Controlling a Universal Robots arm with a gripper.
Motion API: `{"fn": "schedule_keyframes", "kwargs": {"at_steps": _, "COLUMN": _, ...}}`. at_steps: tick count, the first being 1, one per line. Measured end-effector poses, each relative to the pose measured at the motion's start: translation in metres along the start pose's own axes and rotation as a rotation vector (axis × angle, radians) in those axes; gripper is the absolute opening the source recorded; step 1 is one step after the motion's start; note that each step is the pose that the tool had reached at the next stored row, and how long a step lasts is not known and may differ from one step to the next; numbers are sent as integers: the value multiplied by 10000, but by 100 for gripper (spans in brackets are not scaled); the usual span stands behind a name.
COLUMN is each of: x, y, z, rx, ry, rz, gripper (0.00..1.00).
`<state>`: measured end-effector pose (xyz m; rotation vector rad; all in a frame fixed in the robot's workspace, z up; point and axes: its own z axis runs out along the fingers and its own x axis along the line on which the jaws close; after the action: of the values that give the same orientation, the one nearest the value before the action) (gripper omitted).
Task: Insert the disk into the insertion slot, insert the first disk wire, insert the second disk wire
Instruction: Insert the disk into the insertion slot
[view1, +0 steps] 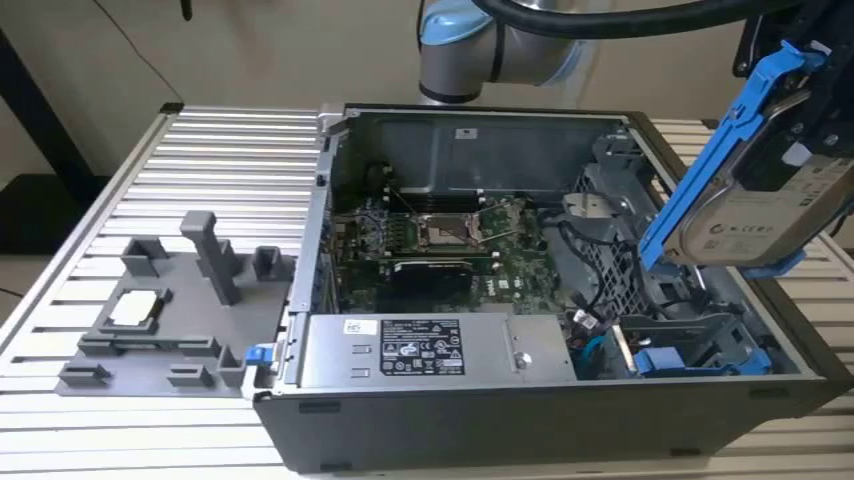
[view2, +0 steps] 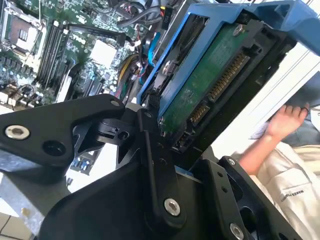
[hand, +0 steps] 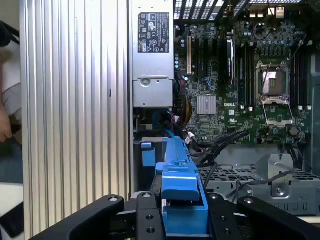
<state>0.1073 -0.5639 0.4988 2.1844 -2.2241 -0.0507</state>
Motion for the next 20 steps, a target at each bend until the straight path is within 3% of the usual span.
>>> {"fn": "schedule_keyframes", "kwargs": {"at_steps": 5, "x": 0, "y": -1, "z": 24, "rx": 12, "ry": -1, "rz": -1, "gripper": 33}}
{"fn": "schedule_keyframes", "kwargs": {"at_steps": 20, "x": 0, "y": -16, "z": 213, "rx": 58, "ry": 9, "rz": -179, "gripper": 33}}
